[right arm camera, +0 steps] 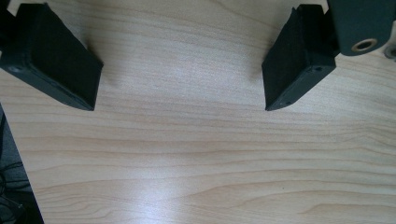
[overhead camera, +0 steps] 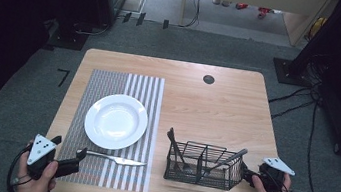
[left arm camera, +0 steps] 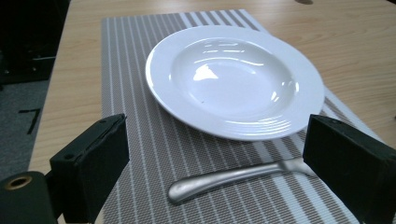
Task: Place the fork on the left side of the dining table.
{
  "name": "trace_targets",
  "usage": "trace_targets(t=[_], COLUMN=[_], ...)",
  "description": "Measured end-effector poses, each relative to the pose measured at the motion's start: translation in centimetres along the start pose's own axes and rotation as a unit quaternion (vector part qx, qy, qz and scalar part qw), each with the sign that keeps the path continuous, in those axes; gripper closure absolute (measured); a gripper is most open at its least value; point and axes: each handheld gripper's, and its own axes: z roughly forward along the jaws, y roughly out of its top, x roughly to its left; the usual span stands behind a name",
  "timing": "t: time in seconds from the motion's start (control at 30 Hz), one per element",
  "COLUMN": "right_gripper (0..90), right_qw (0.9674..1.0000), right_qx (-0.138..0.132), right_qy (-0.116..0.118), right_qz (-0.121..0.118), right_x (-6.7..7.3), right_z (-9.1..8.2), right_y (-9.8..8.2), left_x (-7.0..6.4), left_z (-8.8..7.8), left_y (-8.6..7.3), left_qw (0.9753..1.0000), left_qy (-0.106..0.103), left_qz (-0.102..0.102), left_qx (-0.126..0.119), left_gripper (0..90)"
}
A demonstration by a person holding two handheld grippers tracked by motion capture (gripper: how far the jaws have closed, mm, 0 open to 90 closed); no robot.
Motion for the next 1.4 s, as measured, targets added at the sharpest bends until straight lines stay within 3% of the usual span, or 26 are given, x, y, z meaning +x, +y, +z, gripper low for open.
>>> trace_targets(t=[0.33, 0.67, 0.83, 1.2, 1.4], right_gripper=[11.8, 11.8, 11.8, 11.8, 11.8], right_qw=[1.0000, 1.0000, 1.0000, 1.0000, 1.0000], right_qx=[0.000, 0.000, 0.000, 0.000, 0.000], right_qy=[0.000, 0.000, 0.000, 0.000, 0.000], right_qz=[-0.001, 0.000, -0.001, -0.001, -0.001], right_x=[0.0, 0.0, 0.0, 0.0, 0.0], right_z=[0.0, 0.0, 0.0, 0.0, 0.0], right_y=[0.0, 0.0, 0.0, 0.0, 0.0], left_x=[-2.2, -6.1, -7.7, -9.7, -11.2], left_z=[0.4, 1.5, 2.1, 2.9, 3.6], left_y=[2.3, 5.1, 5.8, 6.8, 7.2], left_qw=[0.9994, 0.9966, 0.9951, 0.9929, 0.9902], left_qy=[-0.030, -0.070, -0.085, -0.107, -0.128], left_qz=[0.002, 0.024, 0.034, 0.034, 0.040], left_qx=[-0.018, -0.036, -0.037, -0.040, -0.039], left_gripper=[7.2, 7.2, 7.2, 7.2, 7.2])
